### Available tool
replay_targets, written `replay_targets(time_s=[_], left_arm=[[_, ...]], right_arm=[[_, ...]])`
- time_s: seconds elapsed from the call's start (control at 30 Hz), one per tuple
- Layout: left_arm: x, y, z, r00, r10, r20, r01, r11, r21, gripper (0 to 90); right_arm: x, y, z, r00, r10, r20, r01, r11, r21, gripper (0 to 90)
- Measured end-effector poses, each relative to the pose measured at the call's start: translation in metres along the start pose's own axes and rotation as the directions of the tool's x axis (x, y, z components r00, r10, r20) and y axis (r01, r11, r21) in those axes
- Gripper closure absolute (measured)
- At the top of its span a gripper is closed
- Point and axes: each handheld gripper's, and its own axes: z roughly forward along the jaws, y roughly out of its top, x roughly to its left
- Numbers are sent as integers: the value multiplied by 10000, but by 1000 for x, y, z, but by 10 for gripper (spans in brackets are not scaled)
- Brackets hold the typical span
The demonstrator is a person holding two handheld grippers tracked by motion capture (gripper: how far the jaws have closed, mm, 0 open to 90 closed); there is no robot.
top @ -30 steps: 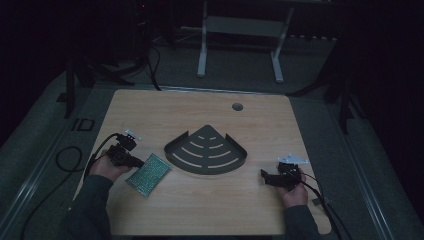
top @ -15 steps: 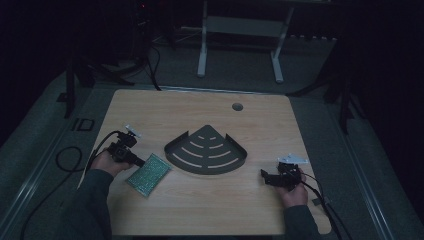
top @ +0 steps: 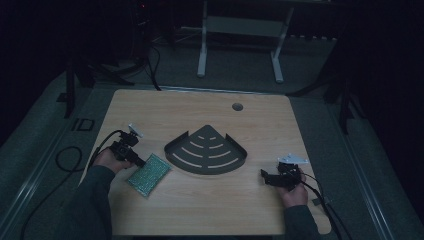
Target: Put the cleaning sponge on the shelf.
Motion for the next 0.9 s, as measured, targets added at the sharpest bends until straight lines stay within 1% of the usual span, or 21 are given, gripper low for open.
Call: replay_targets(time_s=[0.1, 0.3, 0.37, 0.5, 0.57, 0.63, 0.67, 0.73, 0.8, 0.9], left_arm=[[2, 1, 2, 10000, -8, 41, 7, 9999, 112, 756], [6, 5, 5, 9992, -149, 360, 133, 9989, 441, 760], [7, 6, 6, 9983, -163, 561, 137, 9988, 468, 816], [7, 7, 6, 9979, -145, 632, 108, 9982, 588, 844], [5, 9, 6, 9984, -80, 565, 39, 9974, 715, 865], [5, 10, 6, 9985, -58, 541, 19, 9973, 735, 877], [2, 12, 5, 9994, 176, 306, -201, 9962, 844, 877], [-1, 15, 5, 9993, 362, 78, -368, 9938, 1045, 895], [-4, 17, 4, 9987, 514, -63, -503, 9914, 1206, 897], [-6, 20, 3, 9975, 699, -134, -675, 9888, 1328, 899]], right_arm=[[0, 0, 0, 10000, -3, 0, 3, 10000, -1, 140], [0, 0, 0, 10000, -4, 1, 4, 10000, -3, 140], [0, 0, 0, 10000, 0, -1, 0, 10000, 0, 140], [0, 0, 0, 10000, -3, -2, 3, 10000, -2, 140], [0, 0, 0, 10000, 2, -1, -2, 10000, 0, 140], [0, 0, 0, 10000, -7, 0, 7, 10000, -4, 140], [0, 0, 0, 10000, -3, -1, 3, 10000, -2, 140], [0, 0, 0, 10000, -6, 0, 6, 10000, -4, 140], [0, 0, 0, 10000, -1, -1, 1, 10000, -1, 140], [0, 0, 0, 10000, -3, -1, 3, 10000, -1, 140]])
